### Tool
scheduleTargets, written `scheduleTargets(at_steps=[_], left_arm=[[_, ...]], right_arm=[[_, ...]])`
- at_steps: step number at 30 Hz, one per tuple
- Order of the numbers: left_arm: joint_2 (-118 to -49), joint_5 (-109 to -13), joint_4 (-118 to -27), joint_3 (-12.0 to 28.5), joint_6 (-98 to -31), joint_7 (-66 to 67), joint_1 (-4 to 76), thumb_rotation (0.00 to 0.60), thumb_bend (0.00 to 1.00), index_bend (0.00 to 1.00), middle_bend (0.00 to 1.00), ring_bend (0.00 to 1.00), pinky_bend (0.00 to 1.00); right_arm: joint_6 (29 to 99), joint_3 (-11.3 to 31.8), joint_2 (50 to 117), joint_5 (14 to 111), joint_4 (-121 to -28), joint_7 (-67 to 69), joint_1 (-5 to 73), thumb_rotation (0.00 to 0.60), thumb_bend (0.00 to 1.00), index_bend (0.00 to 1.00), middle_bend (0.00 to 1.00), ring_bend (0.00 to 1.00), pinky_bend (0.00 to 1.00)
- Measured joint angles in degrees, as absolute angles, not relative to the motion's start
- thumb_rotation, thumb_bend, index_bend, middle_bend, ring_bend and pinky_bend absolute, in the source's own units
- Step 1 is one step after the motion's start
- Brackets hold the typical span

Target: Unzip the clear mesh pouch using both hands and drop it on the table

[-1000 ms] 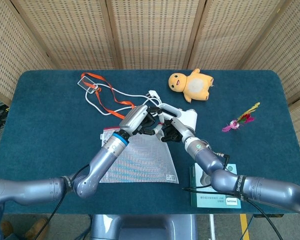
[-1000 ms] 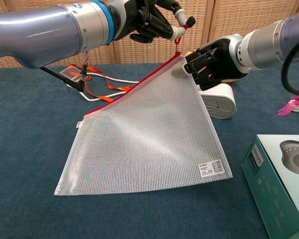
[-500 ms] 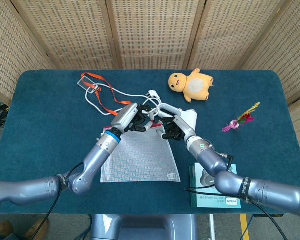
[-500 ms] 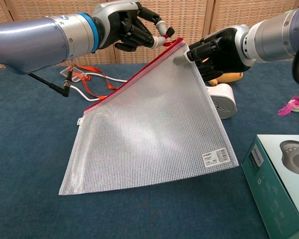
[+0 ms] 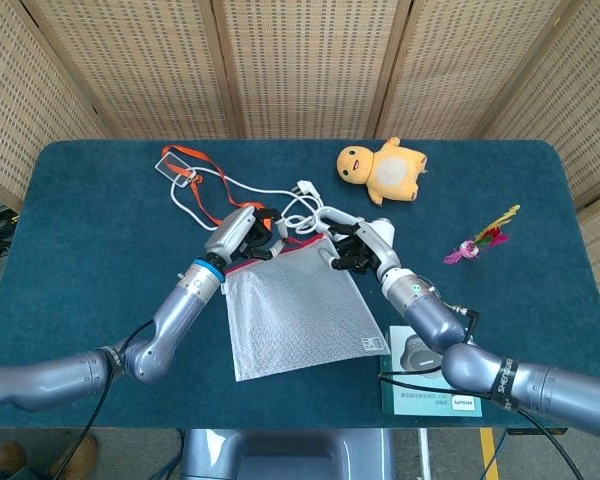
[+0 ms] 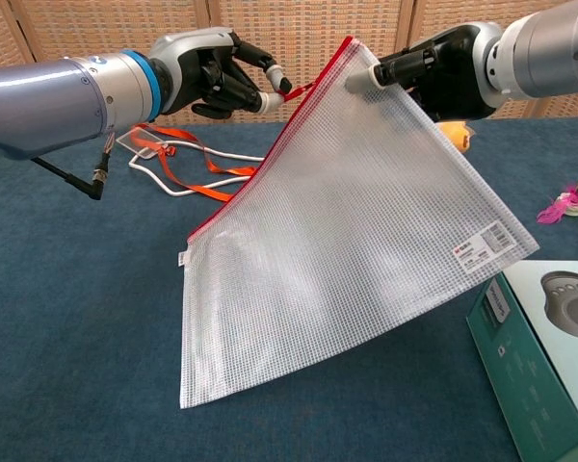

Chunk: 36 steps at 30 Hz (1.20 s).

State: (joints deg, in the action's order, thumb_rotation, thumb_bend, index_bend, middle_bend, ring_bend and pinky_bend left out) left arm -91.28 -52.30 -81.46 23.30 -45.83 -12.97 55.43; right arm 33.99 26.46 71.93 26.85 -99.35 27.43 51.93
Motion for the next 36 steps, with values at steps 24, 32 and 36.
scheduleTargets(at_steps=[24, 32, 36], left_arm=[[-84.01, -54.18, -76.37, 19.52, -40.81, -15.49, 50.06, 0.6, 0.97, 0.91, 1.0, 0.99, 1.0], [-80.49, -53.6, -75.63, 19.23, -37.18, -17.62, 48.67, 0.6, 0.97, 0.91, 1.0, 0.99, 1.0], [-80.29, -53.28, -74.93, 19.13, -35.69, -18.25, 48.64, 0.6, 0.97, 0.91, 1.0, 0.99, 1.0]], right_arm=[[31.88, 32.22, 66.78, 25.36, -96.59, 35.96, 46.07, 0.6, 0.79, 0.75, 0.94, 0.92, 1.0], [31.53, 31.56, 67.04, 23.64, -93.84, 37.08, 45.0, 0.6, 0.79, 0.75, 0.94, 0.92, 1.0], [31.17, 31.33, 67.64, 23.83, -93.25, 37.37, 44.5, 0.6, 0.79, 0.75, 0.94, 0.92, 1.0]])
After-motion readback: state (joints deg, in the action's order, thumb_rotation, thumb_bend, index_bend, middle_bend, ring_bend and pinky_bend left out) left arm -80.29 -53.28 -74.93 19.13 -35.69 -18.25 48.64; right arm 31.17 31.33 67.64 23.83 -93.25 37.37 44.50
